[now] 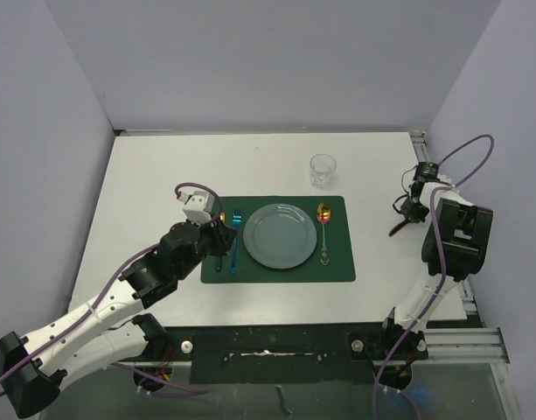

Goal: Set the dinner table for one person
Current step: Pick up the knife at the center of the board.

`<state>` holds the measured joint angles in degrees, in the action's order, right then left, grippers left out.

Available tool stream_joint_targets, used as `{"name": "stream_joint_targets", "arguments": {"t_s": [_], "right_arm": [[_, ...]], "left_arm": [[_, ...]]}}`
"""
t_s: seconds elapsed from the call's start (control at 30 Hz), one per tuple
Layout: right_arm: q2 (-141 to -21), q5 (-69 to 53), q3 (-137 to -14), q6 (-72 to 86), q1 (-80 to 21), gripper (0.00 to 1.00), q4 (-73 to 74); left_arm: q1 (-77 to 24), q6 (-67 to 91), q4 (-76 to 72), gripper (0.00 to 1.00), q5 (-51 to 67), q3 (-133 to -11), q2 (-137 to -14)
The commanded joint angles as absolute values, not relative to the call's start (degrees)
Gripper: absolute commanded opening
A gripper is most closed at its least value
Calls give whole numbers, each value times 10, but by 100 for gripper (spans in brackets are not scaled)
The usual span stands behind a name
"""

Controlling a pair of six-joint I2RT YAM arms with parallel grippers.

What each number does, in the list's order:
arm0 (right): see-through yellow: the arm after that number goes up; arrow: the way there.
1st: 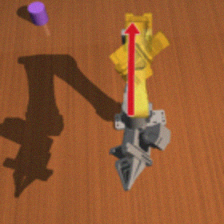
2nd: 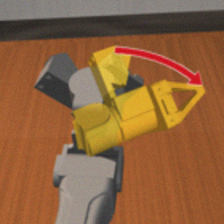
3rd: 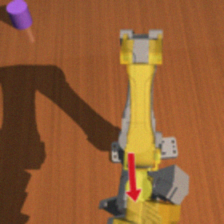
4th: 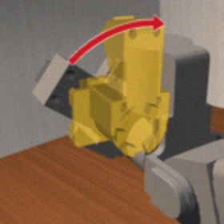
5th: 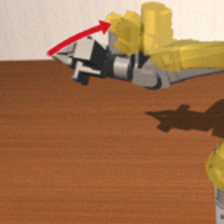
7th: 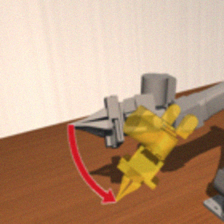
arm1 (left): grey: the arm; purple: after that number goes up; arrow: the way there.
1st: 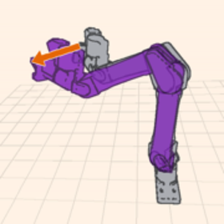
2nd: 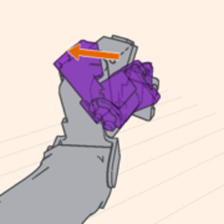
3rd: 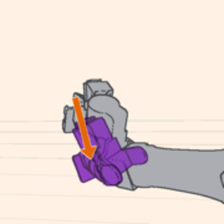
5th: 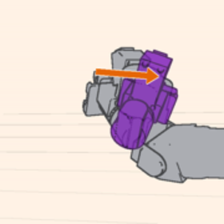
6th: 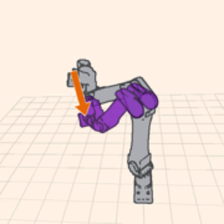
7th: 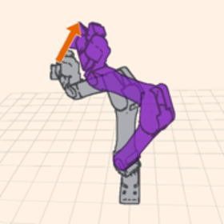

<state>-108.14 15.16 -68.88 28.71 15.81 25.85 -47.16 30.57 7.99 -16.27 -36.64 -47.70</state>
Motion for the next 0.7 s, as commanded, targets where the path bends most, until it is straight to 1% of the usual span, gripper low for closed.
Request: {"name": "stream_joint_targets", "arguments": {"t_s": [0.0,0.03,0.47,0.67], "right_arm": [[-1121,122,-671,283,162,2,246],[-1121,117,-668,283,162,0,244],[-1085,74,-627,266,162,0,215],[-1039,48,-593,267,153,0,213]], "left_arm": [[-473,300,76,23,-178,-398,-463],[-473,300,77,23,-179,-397,-464],[-474,314,71,23,-174,-391,-460],[-474,322,59,23,-170,-382,-455]]}}
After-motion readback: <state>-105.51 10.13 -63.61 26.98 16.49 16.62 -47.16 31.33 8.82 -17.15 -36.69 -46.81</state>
